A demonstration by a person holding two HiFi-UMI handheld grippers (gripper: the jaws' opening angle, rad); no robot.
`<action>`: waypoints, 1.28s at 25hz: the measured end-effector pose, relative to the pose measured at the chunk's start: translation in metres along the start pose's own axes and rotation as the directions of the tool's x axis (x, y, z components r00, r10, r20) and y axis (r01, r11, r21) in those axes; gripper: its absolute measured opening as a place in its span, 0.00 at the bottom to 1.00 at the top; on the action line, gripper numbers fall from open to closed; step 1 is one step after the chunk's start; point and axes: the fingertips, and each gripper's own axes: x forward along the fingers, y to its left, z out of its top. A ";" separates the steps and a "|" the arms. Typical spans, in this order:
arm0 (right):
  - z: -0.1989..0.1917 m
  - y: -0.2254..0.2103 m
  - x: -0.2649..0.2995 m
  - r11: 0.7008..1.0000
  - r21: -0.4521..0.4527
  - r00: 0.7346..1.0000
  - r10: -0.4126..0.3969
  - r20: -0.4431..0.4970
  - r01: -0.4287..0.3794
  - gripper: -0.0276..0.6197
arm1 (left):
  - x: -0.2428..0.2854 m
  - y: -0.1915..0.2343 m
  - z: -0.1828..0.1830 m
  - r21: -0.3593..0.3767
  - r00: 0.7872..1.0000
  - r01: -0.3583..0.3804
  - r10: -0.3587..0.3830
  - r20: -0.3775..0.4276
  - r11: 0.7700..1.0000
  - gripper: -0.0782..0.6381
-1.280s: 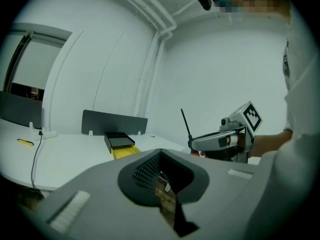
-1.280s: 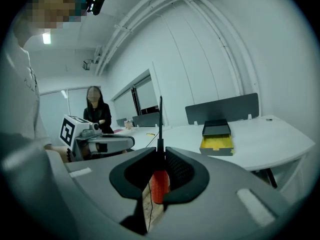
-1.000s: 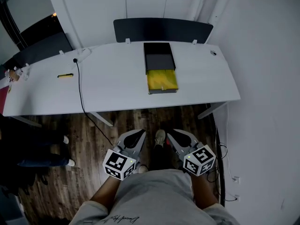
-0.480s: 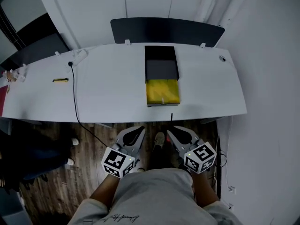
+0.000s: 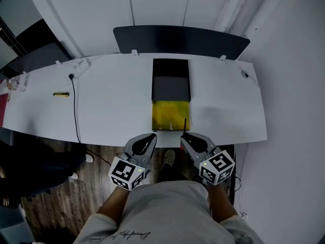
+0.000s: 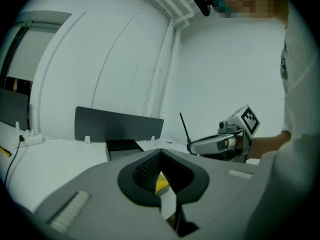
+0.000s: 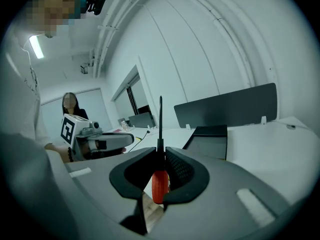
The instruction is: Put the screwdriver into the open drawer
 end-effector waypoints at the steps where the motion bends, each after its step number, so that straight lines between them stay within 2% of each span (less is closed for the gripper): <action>1: 0.004 -0.006 0.003 1.000 -0.002 1.000 0.006 -0.002 -0.006 0.16 | 0.007 0.003 0.003 0.000 1.000 -0.007 0.007 0.001 1.000 0.11; 11: 0.037 -0.053 0.032 0.997 -0.035 0.998 0.065 -0.014 -0.065 0.16 | 0.058 0.032 0.026 -0.013 0.996 -0.092 0.092 0.011 0.996 0.11; 18: 0.038 -0.064 0.041 0.995 -0.040 0.995 0.088 -0.039 -0.090 0.16 | 0.066 0.040 0.030 -0.014 0.993 -0.120 0.120 0.012 0.993 0.11; 26: 0.036 -0.056 0.054 0.996 -0.029 0.995 0.085 -0.057 -0.087 0.16 | 0.060 0.052 0.028 -0.002 0.993 -0.117 0.117 -0.014 0.993 0.11; 32: 0.030 -0.055 0.065 0.999 -0.027 0.996 0.043 -0.080 -0.045 0.16 | 0.062 0.063 0.024 0.011 0.996 -0.077 0.077 -0.040 0.997 0.11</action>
